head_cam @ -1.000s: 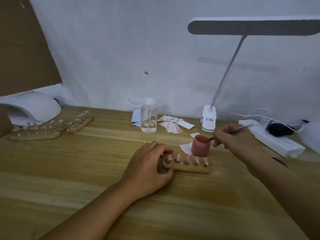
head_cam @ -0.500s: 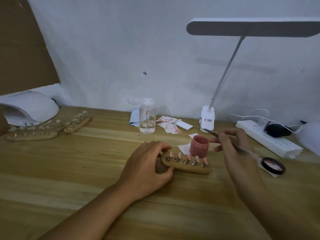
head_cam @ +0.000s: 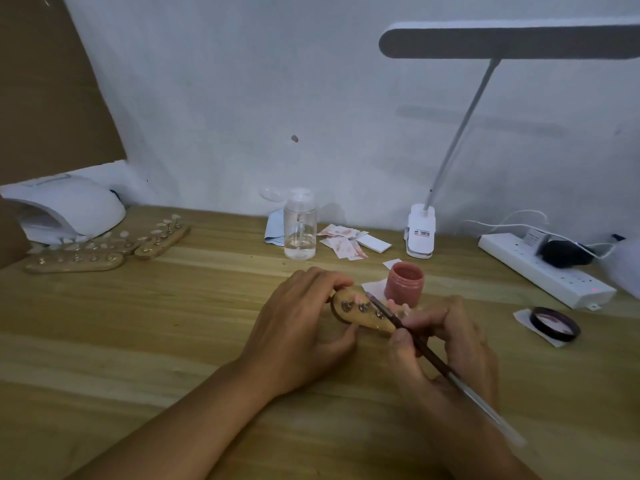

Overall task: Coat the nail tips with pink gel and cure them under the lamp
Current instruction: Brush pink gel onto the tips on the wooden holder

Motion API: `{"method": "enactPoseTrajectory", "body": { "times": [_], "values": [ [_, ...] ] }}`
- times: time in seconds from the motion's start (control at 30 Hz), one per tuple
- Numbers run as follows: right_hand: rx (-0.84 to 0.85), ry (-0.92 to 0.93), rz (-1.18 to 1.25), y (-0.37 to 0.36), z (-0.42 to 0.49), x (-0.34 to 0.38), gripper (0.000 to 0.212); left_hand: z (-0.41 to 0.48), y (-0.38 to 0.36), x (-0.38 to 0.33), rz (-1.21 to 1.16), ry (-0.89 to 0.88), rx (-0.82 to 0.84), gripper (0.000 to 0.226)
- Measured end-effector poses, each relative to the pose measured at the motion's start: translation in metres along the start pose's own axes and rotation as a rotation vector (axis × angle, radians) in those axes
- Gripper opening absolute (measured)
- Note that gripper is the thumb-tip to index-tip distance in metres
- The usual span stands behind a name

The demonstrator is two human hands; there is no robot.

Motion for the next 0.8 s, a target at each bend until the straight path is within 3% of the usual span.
{"method": "enactPoseTrajectory", "body": {
  "times": [0.23,0.63,0.8],
  "values": [
    [0.032,0.093,-0.066,-0.0068,-0.0028,0.0041,0.012,-0.0002,-0.0006,-0.0004,0.016,-0.002,-0.002,0.047],
    [0.052,0.013,-0.047,-0.0045,-0.0055,0.0,0.012,-0.0002,-0.0008,0.001,0.014,-0.022,-0.012,0.042],
    [0.024,0.059,-0.079,-0.004,-0.0037,0.0045,0.013,-0.0003,-0.0003,0.0005,0.009,-0.017,-0.004,0.043]
  ]
}}
Point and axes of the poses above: each hand's wrist, its own z-axis towards the middle knuckle, its own y-axis out of the back of the hand, x = y × z, the point moved 5 cm from there along z, towards the middle knuckle, and after that the axes turned 5 degrees about -z, right-handed, at the moved point
